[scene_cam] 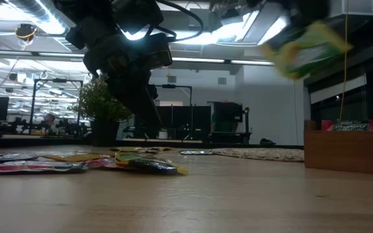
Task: Pick & Place Tea
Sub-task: Put the middle yellow tea bag into the middle slot of the wooden organizer
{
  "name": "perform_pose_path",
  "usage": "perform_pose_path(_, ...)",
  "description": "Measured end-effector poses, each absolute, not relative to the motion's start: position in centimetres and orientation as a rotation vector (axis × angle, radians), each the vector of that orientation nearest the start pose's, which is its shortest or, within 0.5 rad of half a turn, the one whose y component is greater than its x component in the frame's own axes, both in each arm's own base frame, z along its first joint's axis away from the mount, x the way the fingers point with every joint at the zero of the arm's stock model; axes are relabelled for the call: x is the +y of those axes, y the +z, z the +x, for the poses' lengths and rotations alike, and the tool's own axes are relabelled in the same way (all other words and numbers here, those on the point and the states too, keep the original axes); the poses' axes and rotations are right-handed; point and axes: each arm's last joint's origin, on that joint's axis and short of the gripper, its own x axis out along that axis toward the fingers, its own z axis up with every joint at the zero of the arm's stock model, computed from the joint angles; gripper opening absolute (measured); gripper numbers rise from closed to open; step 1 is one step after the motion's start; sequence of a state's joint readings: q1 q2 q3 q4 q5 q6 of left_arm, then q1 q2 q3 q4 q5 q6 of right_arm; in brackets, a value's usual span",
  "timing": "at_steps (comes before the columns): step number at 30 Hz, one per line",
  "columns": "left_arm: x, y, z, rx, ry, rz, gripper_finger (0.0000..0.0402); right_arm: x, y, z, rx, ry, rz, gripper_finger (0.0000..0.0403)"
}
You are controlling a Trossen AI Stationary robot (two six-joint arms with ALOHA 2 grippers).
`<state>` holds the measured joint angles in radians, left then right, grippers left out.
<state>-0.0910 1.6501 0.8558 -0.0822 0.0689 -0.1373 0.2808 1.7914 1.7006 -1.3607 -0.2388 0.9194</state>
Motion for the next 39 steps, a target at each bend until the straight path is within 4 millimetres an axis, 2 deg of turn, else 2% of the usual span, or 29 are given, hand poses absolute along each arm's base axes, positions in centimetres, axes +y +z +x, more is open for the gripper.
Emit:
perform_pose_path(7, -3.1, 16.0, 31.6, 0.880, -0.115, -0.063, 0.0084, 12.5, 31.1, 29.5, 1.719, -0.432, 0.703, 0.0005)
perform_pose_path(15, -3.1, 16.0, 31.6, 0.878, -0.121, -0.048, 0.0079, 14.9, 30.1, 27.9, 1.731, -0.486, 0.619, 0.0004)
perform_pose_path(21, -3.1, 16.0, 31.6, 0.877, -0.124, -0.042, 0.0082, 15.0, 29.2, 24.7, 1.697, -0.636, 0.595, 0.0003)
perform_pose_path(26, -3.1, 16.0, 31.6, 0.873, -0.124, -0.042, 0.0077, 14.6, 28.1, 22.4, 1.575, -0.687, 0.648, 0.0002)
perform_pose_path(31, -3.1, 16.1, 31.7, 0.869, -0.121, -0.049, 0.0079, 13.8, 26.3, 21.0, 1.463, -0.701, 0.674, 0.0002)
perform_pose_path(39, -3.1, 16.1, 31.7, 0.870, -0.113, -0.067, 0.0081, 12.9, 23.3, 19.6, 1.473, -0.719, 0.661, 0.0005)
